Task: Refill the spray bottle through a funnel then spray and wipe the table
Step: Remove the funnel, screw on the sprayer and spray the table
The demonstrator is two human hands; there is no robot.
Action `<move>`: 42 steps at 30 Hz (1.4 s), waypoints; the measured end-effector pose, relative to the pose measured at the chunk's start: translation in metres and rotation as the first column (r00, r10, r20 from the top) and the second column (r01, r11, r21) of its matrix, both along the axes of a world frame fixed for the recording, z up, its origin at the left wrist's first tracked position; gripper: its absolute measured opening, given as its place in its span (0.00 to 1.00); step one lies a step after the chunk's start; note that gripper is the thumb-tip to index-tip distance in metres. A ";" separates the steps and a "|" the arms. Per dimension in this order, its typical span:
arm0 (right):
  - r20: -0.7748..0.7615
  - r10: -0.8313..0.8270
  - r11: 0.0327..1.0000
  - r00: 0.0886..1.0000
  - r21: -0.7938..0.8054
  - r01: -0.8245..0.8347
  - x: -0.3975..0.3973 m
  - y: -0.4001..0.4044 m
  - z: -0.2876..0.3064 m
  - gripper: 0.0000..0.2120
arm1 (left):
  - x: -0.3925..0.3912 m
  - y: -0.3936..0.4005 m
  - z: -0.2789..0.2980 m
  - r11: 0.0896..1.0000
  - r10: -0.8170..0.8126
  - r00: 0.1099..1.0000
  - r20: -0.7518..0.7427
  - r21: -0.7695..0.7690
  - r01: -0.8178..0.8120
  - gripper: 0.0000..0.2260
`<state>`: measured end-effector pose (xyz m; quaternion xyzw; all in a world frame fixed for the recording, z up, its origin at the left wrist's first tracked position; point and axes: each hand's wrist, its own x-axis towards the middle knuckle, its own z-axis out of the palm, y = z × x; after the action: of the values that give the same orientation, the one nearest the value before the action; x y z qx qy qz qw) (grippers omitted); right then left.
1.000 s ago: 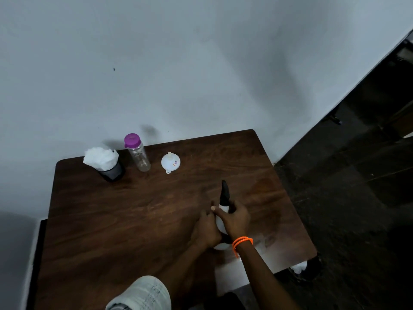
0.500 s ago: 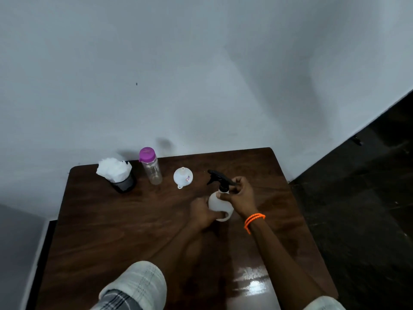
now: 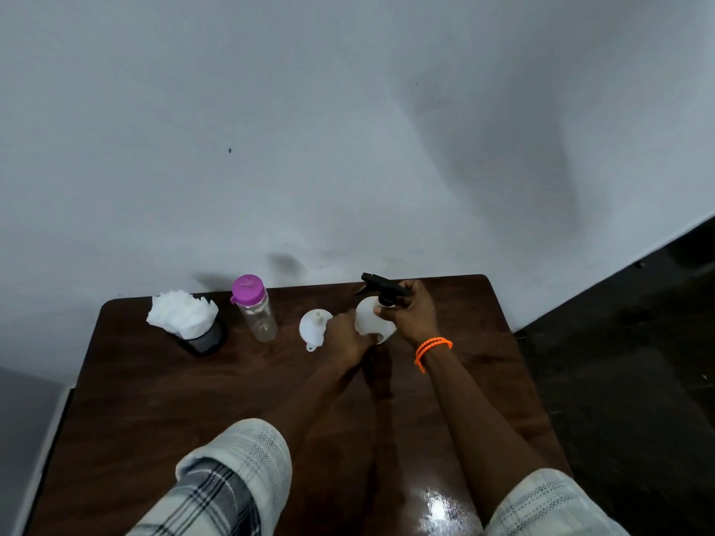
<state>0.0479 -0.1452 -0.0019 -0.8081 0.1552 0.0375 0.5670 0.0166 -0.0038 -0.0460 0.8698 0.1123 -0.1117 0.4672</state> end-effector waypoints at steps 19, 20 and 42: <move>-0.012 -0.035 0.999 0.999 0.020 0.035 0.016 0.012 -0.016 0.23 | 0.018 0.005 -0.028 1.000 -0.020 0.999 0.026 -0.010 0.020 0.28; -0.008 -0.040 0.999 0.999 0.015 0.040 0.015 0.013 -0.014 0.24 | 0.016 0.006 -0.028 1.000 -0.020 1.000 0.025 -0.015 0.020 0.27; -0.303 0.035 0.961 0.952 0.270 0.051 -0.111 0.249 -0.025 0.07 | -0.109 0.218 0.025 0.787 0.615 0.779 0.125 -0.027 -0.617 0.08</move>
<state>-0.0631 0.1034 -0.0269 -0.7054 0.2373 0.1805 0.6430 -0.0926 0.2145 -0.0212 0.7944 0.3611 0.1033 0.4774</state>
